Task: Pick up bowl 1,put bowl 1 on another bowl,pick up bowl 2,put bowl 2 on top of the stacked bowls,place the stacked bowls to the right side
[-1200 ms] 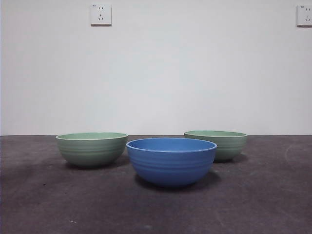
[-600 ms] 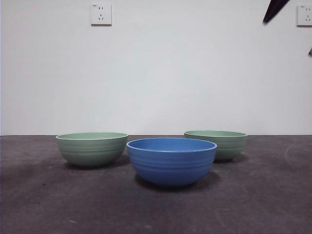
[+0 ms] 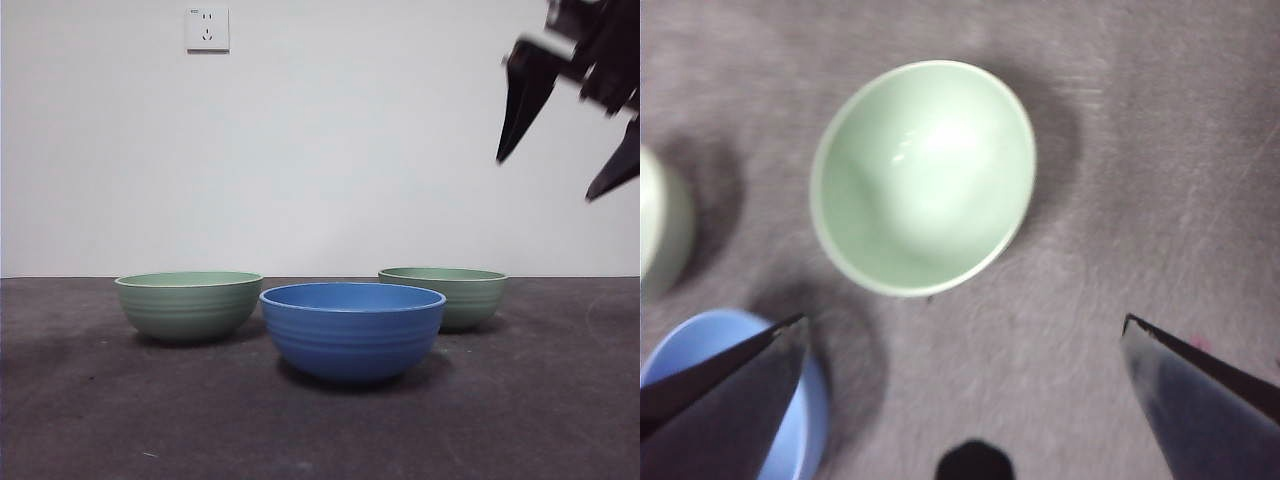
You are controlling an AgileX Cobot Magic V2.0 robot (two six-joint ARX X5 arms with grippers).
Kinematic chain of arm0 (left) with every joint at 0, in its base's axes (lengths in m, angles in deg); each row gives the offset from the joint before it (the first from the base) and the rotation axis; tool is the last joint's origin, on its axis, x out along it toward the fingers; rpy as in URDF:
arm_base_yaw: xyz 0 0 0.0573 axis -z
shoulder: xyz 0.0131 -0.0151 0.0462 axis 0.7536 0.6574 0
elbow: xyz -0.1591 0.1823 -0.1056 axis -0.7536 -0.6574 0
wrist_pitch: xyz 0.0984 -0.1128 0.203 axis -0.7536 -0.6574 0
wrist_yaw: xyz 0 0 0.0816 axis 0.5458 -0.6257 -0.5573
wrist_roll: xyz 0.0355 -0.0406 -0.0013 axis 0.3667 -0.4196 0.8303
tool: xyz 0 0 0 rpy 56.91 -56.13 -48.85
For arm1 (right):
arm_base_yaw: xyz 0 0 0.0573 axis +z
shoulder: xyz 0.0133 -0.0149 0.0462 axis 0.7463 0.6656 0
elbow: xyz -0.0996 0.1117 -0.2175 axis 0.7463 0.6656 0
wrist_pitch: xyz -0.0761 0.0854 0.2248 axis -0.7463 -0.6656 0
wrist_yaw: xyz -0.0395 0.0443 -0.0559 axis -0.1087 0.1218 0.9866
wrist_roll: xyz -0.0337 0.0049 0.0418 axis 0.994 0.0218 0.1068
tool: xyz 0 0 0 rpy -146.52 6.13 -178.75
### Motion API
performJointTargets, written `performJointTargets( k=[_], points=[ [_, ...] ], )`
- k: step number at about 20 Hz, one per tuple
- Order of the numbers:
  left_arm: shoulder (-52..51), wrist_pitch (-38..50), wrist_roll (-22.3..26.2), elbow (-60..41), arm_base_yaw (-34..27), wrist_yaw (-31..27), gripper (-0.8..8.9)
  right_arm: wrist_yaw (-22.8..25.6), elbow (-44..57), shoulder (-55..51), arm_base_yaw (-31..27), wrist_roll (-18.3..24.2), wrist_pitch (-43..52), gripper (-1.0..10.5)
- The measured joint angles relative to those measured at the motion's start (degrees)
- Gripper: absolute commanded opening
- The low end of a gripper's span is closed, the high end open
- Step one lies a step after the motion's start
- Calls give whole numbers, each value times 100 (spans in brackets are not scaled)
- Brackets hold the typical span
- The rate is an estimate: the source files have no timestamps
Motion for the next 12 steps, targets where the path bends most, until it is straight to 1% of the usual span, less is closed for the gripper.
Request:
performJointTargets(
  k=[4, 7, 8, 10, 12],
  points=[
    [0, 0, -2, 0, 0, 0, 511, 63, -44, 745, 55, -170, 457, 531],
    [0, 0, 0, 0, 0, 0, 511, 352, -46, 1226, 192, -234, 796, 529],
    [0, 0, -2, 0, 0, 0, 511, 409, -48, 1381, 234, -256, 920, 497],
    [0, -4, 0, 0, 0, 0, 511, 457, -48, 1635, 299, -334, 1115, 391],
    [0, -96, -2, 0, 0, 0, 511, 457, -48, 1827, 350, -400, 1307, 321]
  ],
)
